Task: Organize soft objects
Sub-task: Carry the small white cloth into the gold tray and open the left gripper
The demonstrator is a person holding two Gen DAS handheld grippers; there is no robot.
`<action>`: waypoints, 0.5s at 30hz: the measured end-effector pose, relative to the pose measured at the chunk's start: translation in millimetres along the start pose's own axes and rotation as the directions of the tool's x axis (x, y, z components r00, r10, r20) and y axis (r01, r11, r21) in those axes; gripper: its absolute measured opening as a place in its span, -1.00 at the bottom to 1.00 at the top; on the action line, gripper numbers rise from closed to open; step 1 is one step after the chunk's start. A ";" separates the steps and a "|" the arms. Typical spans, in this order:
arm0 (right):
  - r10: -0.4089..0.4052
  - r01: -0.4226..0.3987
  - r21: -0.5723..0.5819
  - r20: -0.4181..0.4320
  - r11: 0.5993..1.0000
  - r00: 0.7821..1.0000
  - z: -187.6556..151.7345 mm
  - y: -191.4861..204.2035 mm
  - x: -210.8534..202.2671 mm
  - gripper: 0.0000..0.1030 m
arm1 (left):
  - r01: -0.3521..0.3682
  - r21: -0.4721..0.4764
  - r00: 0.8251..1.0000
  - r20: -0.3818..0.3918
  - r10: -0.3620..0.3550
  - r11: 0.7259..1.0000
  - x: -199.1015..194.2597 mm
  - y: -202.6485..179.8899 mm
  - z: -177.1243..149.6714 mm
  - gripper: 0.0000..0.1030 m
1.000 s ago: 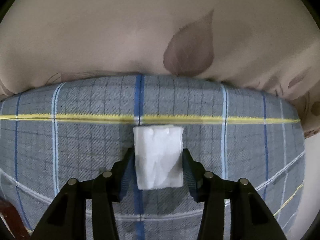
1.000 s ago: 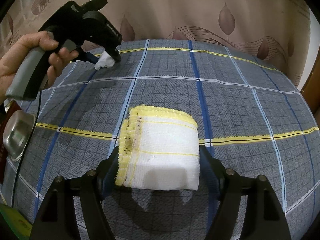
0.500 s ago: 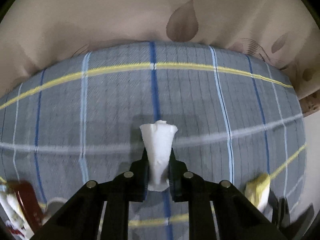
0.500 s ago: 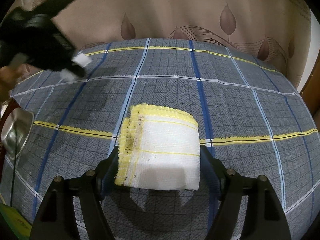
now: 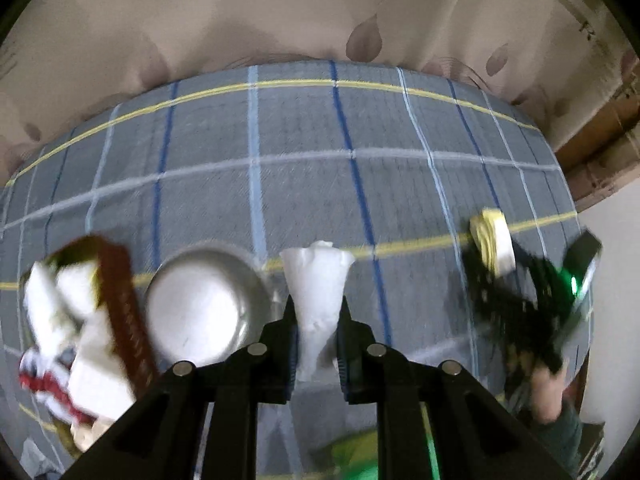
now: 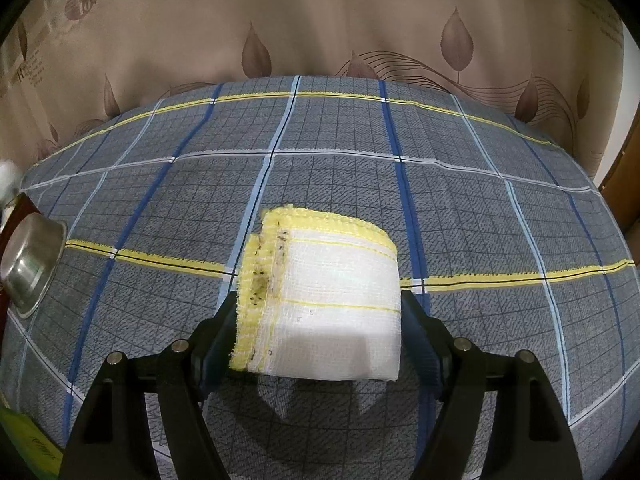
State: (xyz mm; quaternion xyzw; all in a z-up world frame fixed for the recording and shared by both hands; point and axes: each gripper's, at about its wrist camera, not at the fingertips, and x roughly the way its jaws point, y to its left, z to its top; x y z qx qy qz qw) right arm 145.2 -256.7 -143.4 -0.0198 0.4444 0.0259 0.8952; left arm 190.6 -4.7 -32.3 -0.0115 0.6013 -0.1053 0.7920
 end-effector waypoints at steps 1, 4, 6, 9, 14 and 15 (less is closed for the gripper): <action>-0.001 0.001 0.000 0.000 1.000 1.000 0.0 0.1 0.0 0.45 | -0.001 -0.002 1.000 0.002 0.001 1.000 -7.4 5.6 -11.1 -0.69; 0.000 0.000 0.000 0.000 1.000 1.000 -0.2 -0.1 -0.1 0.45 | -0.016 -0.004 1.000 0.003 0.016 1.000 -21.8 18.6 -32.3 -0.69; -0.001 0.001 0.000 0.000 1.000 1.000 -0.2 -0.1 -0.2 0.45 | -0.041 -0.008 0.999 0.018 0.042 0.999 -35.3 31.0 -47.7 -0.69; -0.002 0.002 -0.001 0.000 1.000 1.000 0.0 0.0 0.6 0.45 | -0.065 -0.026 0.998 0.026 0.065 0.998 -50.3 50.8 -67.8 -0.69; -0.007 0.007 -0.006 0.001 1.000 1.000 -0.5 0.5 1.3 0.45 | -0.131 -0.062 0.991 0.034 0.133 0.989 -69.3 86.9 -93.5 -0.69; -0.007 0.007 -0.006 0.001 1.000 1.000 -0.8 0.8 1.2 0.45 | -0.147 -0.070 0.988 0.038 0.149 0.987 -72.9 94.2 -96.5 -0.69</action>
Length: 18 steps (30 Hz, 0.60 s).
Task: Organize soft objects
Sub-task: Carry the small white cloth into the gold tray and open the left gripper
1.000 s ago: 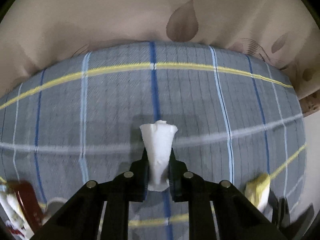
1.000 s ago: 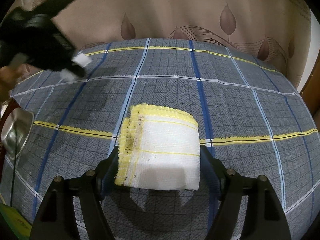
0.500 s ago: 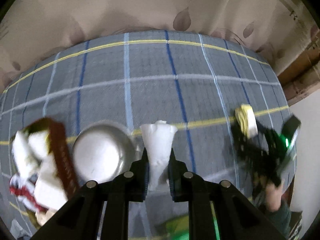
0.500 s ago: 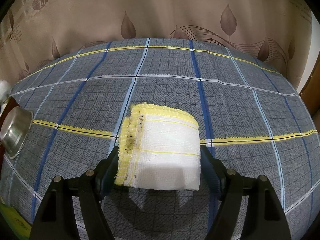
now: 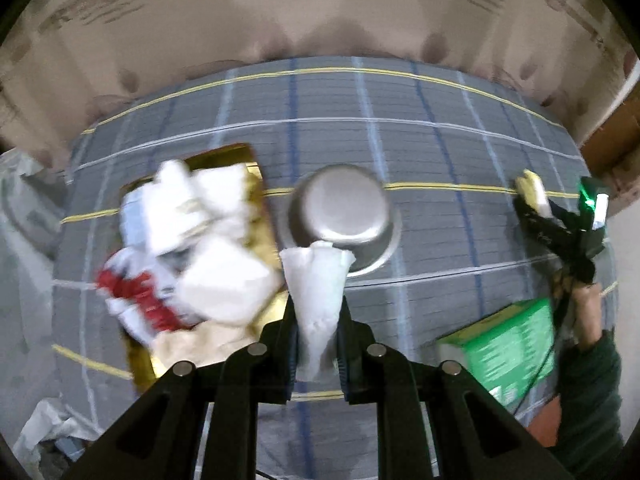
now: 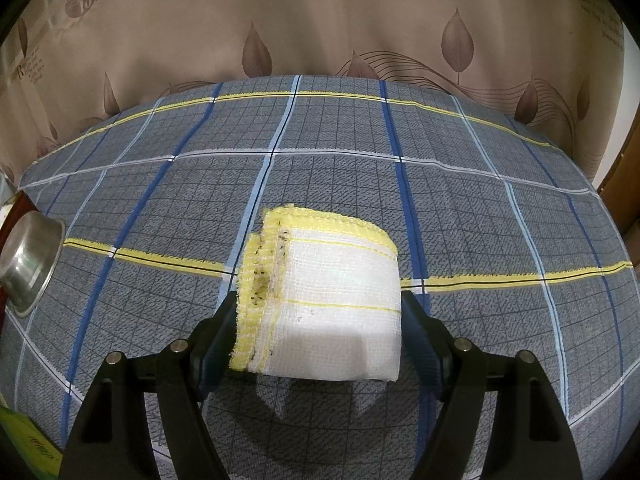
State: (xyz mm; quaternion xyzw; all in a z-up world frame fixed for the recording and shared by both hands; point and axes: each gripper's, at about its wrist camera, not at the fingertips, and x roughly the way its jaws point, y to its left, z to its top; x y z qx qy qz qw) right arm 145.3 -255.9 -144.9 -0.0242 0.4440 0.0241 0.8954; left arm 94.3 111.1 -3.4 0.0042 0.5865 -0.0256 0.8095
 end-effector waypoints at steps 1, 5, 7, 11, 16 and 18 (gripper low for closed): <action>0.002 -0.002 0.002 0.000 1.000 1.000 -0.4 -0.5 -0.3 0.45 | -0.018 -0.006 1.000 0.005 0.018 1.000 -2.5 8.3 -2.3 -0.69; 0.001 -0.001 0.000 0.001 1.000 1.000 -0.6 -0.9 -0.7 0.45 | -0.101 -0.031 0.994 0.035 0.102 0.994 -12.0 40.5 -7.6 -0.69; -0.002 0.002 -0.002 0.001 1.000 1.000 -0.6 -1.1 -0.6 0.45 | -0.127 -0.050 0.991 0.042 0.129 0.991 -13.2 55.7 -7.4 -0.69; -0.001 0.001 -0.001 0.000 1.000 1.000 -0.6 -0.9 -0.4 0.44 | -0.156 -0.087 0.984 0.068 0.162 0.984 -8.5 82.5 -4.4 -0.69; -0.002 0.002 -0.002 0.000 1.000 1.000 -0.3 -0.7 -0.2 0.44 | -0.108 -0.135 0.991 0.057 0.117 0.985 10.2 104.7 -0.5 -0.68; -0.003 0.003 -0.002 0.000 1.000 1.000 -0.3 -0.6 -0.5 0.44 | -0.100 -0.147 0.993 0.054 0.109 0.984 18.1 109.2 -0.9 -0.64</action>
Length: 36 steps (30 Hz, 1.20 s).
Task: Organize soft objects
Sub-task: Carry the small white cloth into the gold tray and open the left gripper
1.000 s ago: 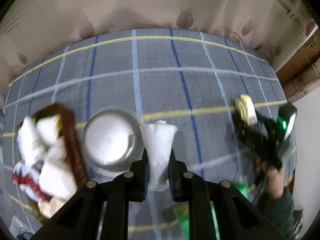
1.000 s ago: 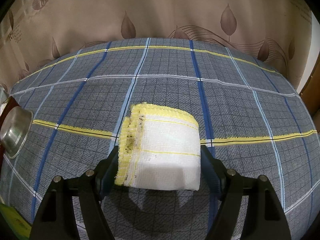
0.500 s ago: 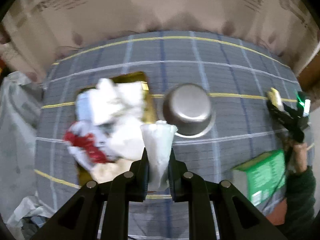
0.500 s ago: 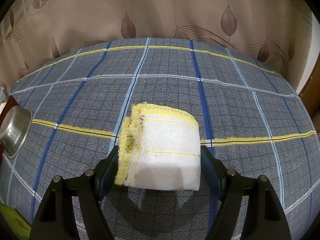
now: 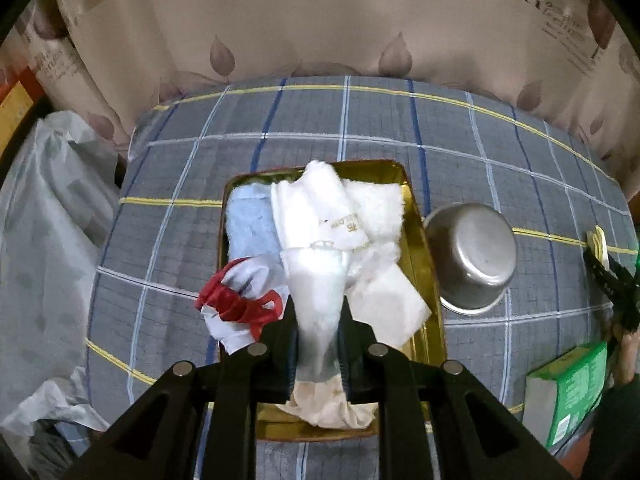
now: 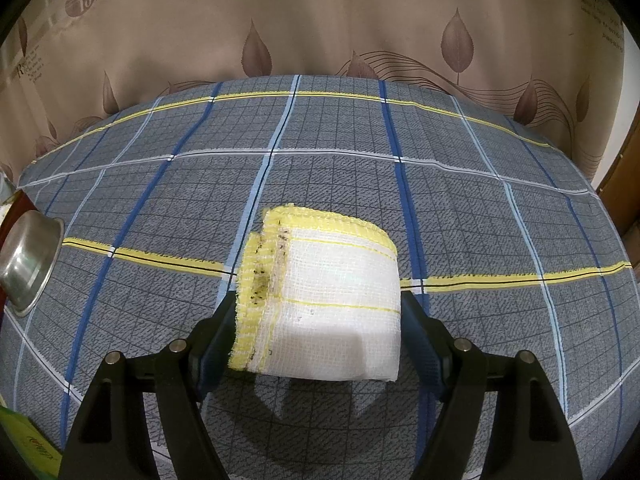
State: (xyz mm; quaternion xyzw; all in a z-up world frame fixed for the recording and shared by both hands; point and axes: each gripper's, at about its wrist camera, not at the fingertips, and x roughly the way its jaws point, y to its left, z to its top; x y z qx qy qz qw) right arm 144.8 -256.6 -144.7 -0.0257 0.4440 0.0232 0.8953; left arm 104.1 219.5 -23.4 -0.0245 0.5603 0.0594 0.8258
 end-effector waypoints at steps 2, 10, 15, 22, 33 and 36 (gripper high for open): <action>-0.001 0.001 -0.001 0.000 1.000 1.000 0.0 -0.3 0.0 0.44 | 0.016 -0.005 1.000 -0.015 -0.016 1.000 8.0 2.2 -0.6 -0.64; -0.001 0.001 0.000 0.000 1.000 1.000 0.3 -0.2 0.1 0.44 | 0.030 -0.031 0.999 -0.034 -0.031 0.999 24.4 11.3 -3.6 -0.18; -0.001 0.001 -0.001 0.000 1.000 1.000 0.3 -0.5 0.0 0.44 | 0.048 -0.032 0.998 -0.034 -0.049 0.998 25.0 15.6 -5.7 -0.12; -0.001 0.001 0.000 0.000 1.000 1.000 0.2 -0.6 0.2 0.44 | 0.013 -0.037 0.998 0.065 -0.011 0.999 -6.3 20.8 -13.6 -0.12; 0.008 -0.008 0.002 -0.003 1.000 1.000 1.2 -1.3 0.5 0.47 | -0.144 0.043 0.975 0.175 0.134 0.989 -63.4 31.9 -40.6 -0.12; 0.025 -0.025 0.005 -0.016 1.000 1.000 2.4 -2.9 0.5 0.54 | -0.149 0.011 0.971 0.190 0.144 0.989 -64.3 40.7 -50.1 -0.12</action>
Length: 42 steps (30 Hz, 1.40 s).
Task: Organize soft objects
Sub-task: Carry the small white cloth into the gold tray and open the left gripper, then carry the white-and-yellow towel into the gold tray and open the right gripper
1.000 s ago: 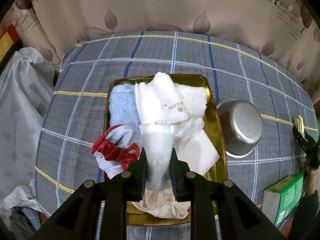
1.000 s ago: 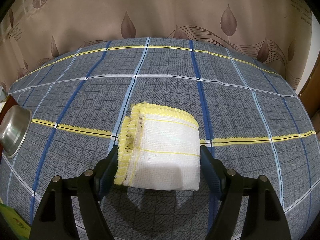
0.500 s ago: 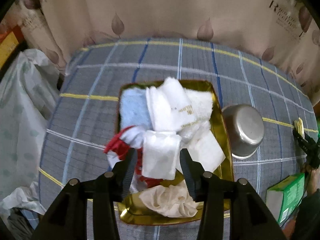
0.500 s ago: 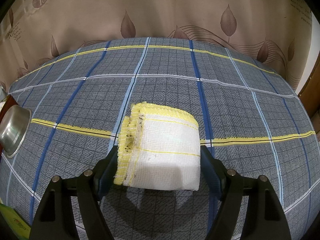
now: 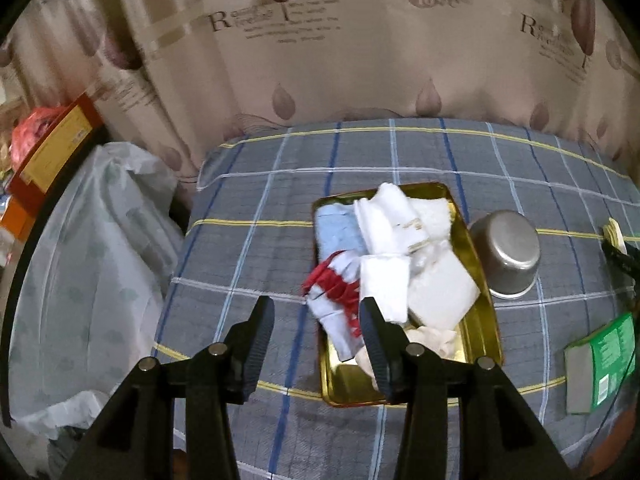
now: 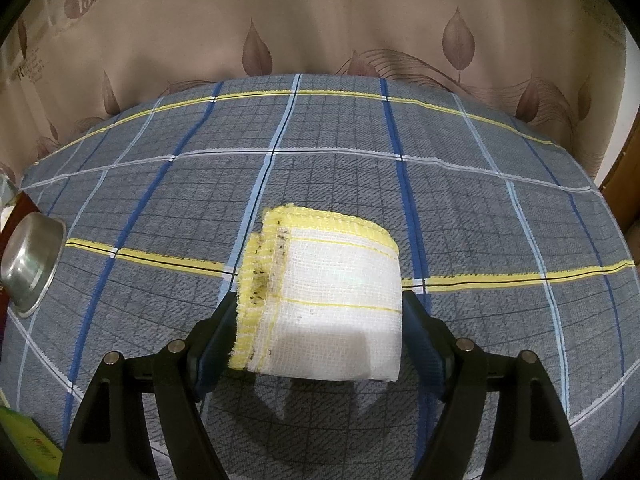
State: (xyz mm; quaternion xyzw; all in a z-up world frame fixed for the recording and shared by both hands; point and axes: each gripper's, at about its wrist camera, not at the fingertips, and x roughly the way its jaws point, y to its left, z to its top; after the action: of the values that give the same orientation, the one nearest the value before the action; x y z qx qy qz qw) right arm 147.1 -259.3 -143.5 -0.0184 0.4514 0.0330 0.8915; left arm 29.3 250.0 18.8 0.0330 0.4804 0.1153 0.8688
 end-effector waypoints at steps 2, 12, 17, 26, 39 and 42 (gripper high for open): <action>0.020 -0.020 -0.005 -0.018 1.000 1.000 1.6 1.1 1.0 0.70 | 0.000 -0.022 1.000 -0.007 0.000 1.000 3.2 2.5 -8.2 -0.12; 0.003 0.003 0.106 -0.062 0.994 0.998 9.2 -5.1 -2.7 0.40 | -0.026 -0.078 0.999 0.021 0.028 0.997 11.6 -5.5 -38.3 -0.12; -0.042 0.049 0.082 -0.087 0.995 0.995 9.3 -1.8 -3.8 0.26 | -0.039 -0.098 0.999 0.025 0.041 0.994 17.2 -11.9 -47.8 -0.12; -0.072 0.078 0.028 -0.166 0.997 0.983 7.8 17.7 -18.8 0.24 | -0.058 -0.143 0.996 0.054 0.066 0.988 15.2 -13.6 -52.8 -0.12; 0.052 -0.063 -0.137 -0.082 0.989 0.995 22.1 108.6 -100.1 0.24 | -0.049 -0.206 0.997 0.040 0.059 0.977 22.0 -6.7 -57.0 -0.12; 0.095 -0.106 -0.202 -0.063 0.974 0.993 22.6 142.9 -115.8 0.24 | -0.048 -0.213 0.998 0.035 0.056 0.976 23.2 -4.5 -57.5 -0.12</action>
State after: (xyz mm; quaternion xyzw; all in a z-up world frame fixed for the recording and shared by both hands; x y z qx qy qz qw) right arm 86.2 -120.3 -37.3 -0.0879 0.4693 0.1239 0.8699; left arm -6.5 247.9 -32.0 -0.0447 0.4463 0.1878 0.8738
